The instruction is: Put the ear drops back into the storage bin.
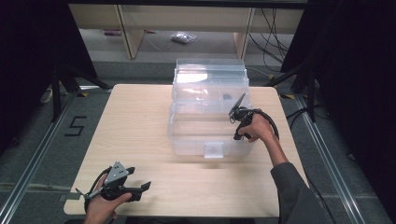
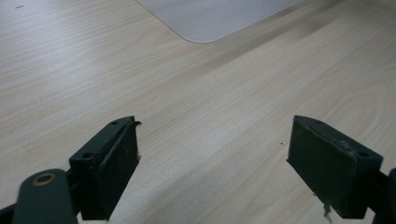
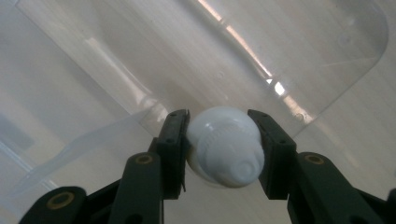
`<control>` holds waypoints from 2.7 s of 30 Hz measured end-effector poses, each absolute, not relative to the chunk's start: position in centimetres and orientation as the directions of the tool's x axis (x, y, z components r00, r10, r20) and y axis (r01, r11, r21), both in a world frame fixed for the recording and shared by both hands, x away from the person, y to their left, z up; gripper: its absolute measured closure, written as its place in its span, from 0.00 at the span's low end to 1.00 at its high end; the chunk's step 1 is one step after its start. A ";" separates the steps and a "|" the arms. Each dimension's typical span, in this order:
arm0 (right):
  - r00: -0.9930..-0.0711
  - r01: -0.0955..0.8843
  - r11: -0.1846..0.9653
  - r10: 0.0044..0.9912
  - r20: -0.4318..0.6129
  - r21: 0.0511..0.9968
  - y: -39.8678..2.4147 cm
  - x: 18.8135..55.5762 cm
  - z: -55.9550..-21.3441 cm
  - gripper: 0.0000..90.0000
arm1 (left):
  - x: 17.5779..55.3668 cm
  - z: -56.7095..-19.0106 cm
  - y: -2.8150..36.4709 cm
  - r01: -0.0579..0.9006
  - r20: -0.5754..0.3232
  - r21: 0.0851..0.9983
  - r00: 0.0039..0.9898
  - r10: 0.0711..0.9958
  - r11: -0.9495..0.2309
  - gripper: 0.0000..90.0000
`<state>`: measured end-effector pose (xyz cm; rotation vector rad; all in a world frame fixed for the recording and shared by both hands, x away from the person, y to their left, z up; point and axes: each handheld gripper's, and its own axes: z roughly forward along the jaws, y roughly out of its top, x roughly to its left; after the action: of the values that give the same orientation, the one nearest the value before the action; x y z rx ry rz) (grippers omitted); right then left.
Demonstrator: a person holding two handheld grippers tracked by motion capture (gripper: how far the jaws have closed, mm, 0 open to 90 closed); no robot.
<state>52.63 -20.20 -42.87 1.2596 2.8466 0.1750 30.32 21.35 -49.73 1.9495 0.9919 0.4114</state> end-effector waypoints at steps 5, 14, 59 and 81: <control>-0.661 0.747 0.654 0.749 0.032 0.120 -20.1 52.7 -42.8 0.66 | 30.3 -49.7 21.4 0.481 -0.092 0.827 0.626 0.774 -0.290 0.17; -0.675 0.732 0.663 0.737 0.031 0.159 -20.5 52.4 -41.7 0.54 | 30.3 -49.7 21.4 0.482 -0.088 0.825 0.626 0.775 -0.296 0.17; -0.690 0.662 0.617 0.724 0.023 0.426 -20.9 46.7 -37.2 0.27 | 30.4 -49.7 21.3 0.479 -0.086 0.827 0.623 0.777 -0.293 0.17; -0.708 0.636 0.614 0.706 0.036 0.468 -20.9 44.5 -37.2 0.26 | 30.4 -49.8 21.3 0.478 -0.087 0.827 0.628 0.773 -0.296 0.17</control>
<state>44.50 -20.86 -37.22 1.1233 2.6834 0.6893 30.43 21.31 -49.76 1.9551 0.9867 0.4156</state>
